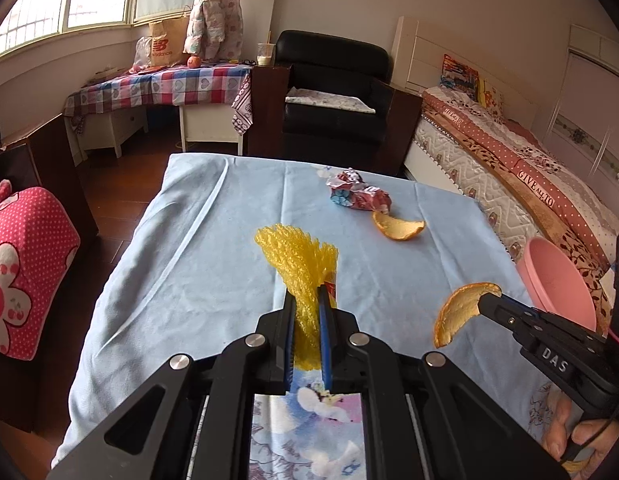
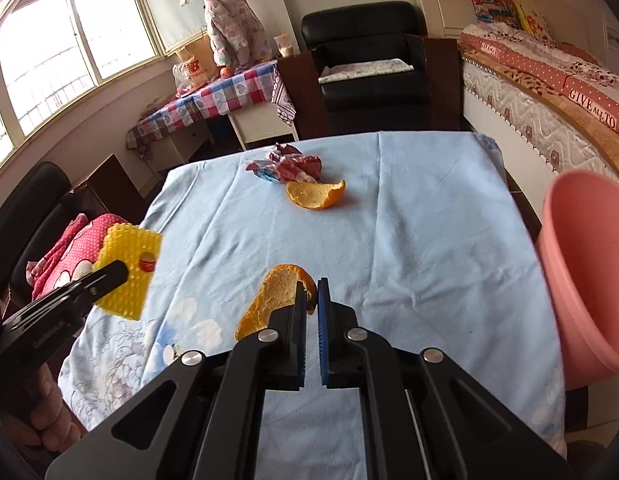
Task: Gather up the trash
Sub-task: 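Carry the yellow net and orange peel over the pink bucket with both tools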
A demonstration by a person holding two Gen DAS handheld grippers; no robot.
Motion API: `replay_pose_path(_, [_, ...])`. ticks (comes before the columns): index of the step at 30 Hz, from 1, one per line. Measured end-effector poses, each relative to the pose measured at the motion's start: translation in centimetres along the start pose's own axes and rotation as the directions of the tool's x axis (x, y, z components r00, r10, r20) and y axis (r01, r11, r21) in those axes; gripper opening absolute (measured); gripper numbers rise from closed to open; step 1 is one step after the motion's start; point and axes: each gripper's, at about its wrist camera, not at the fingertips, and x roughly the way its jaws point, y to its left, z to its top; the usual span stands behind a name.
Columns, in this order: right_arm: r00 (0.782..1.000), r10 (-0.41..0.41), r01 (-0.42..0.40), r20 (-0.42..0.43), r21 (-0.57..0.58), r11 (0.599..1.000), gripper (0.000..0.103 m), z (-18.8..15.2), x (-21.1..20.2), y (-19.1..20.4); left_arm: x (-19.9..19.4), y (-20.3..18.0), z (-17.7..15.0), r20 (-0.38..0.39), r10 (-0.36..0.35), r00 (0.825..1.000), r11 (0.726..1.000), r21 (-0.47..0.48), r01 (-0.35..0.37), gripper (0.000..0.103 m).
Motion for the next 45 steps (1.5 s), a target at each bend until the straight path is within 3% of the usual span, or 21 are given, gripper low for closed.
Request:
replay_pose_path(17, [0.991, -0.066, 0.058, 0.116, 0.07, 0.996, 0.005, -0.9, -7.4, -5.1, -0.4, -9.1, 1.1, 0.02, -0.094, 0.995, 0.988, 0.124, 0.091, 0.009])
replay_pose_path(30, [0.953, -0.221, 0.175, 0.209, 0.218, 0.96, 0.005, -1.0, -12.2, -13.0, 0.5, -18.4, 1.3, 0.011, -0.197, 0.98, 0.948, 0.258, 0.188, 0.009])
replay_pose_path(35, [0.932, -0.283, 0.222, 0.226, 0.26, 0.94, 0.005, -1.2, -13.3, -15.6, 0.9, -21.6, 1.3, 0.002, -0.255, 0.967, 0.925, 0.29, 0.244, 0.009])
replay_pose_path(45, [0.899, -0.384, 0.307, 0.209, 0.323, 0.895, 0.005, -1.8, -13.9, -19.9, 2.1, -27.3, 1.0, -0.054, -0.388, 0.92, 0.868, 0.315, 0.384, 0.009])
